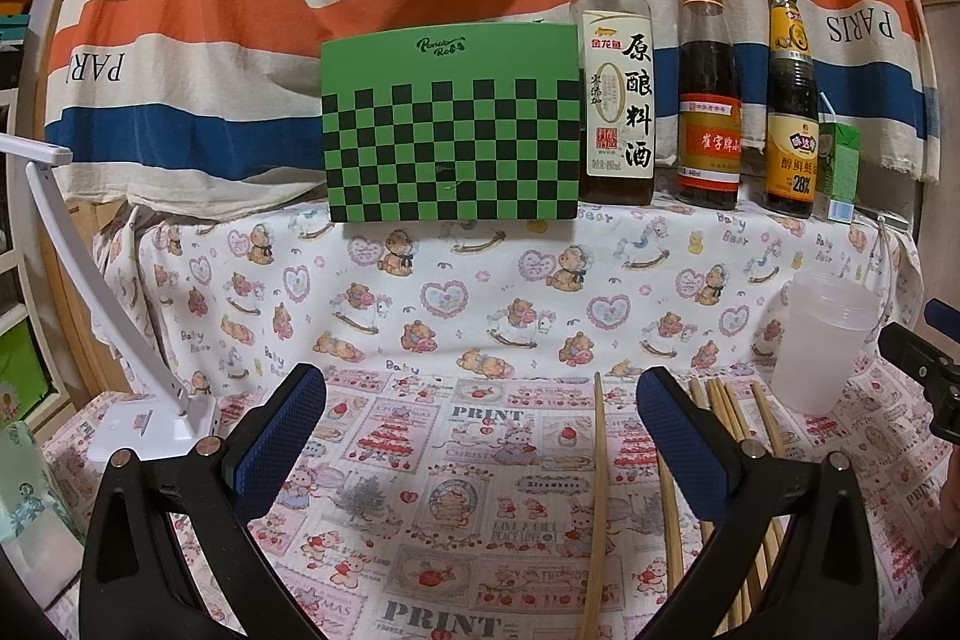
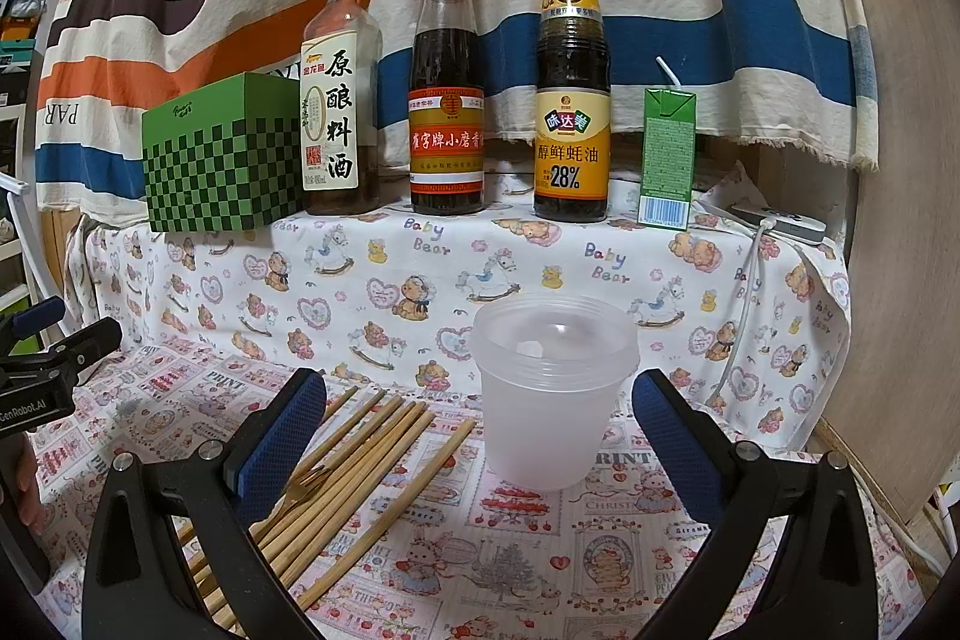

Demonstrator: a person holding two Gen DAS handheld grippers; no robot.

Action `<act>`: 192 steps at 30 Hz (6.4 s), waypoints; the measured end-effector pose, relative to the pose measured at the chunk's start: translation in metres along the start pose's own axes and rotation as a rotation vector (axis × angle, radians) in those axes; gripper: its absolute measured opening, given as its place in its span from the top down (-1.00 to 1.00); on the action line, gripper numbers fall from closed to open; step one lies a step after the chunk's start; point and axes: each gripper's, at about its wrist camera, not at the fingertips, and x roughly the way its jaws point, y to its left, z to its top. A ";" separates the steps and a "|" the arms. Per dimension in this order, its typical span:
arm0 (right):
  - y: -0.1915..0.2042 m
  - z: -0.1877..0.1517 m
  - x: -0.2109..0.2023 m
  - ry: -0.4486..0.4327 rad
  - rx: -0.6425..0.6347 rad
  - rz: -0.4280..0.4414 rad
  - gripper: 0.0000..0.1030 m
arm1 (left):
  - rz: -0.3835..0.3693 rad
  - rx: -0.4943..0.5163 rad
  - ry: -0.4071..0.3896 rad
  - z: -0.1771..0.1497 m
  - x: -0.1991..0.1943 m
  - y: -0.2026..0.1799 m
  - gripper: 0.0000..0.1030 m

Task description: Organize utensils

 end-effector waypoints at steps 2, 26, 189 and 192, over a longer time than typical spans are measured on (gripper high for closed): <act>0.000 0.000 0.000 0.001 -0.002 -0.004 -1.00 | -0.008 -0.003 -0.004 0.000 -0.001 0.000 -0.99; -0.002 0.001 0.000 0.001 0.012 -0.063 -1.00 | 0.139 0.173 0.091 0.008 0.004 0.000 -0.99; -0.122 0.101 0.066 -0.099 0.459 -0.042 0.85 | -0.351 -0.063 -0.246 0.168 -0.013 -0.196 0.88; -0.131 0.092 0.077 -0.074 0.503 -0.002 0.85 | -0.335 -0.066 -0.236 0.159 -0.002 -0.199 0.88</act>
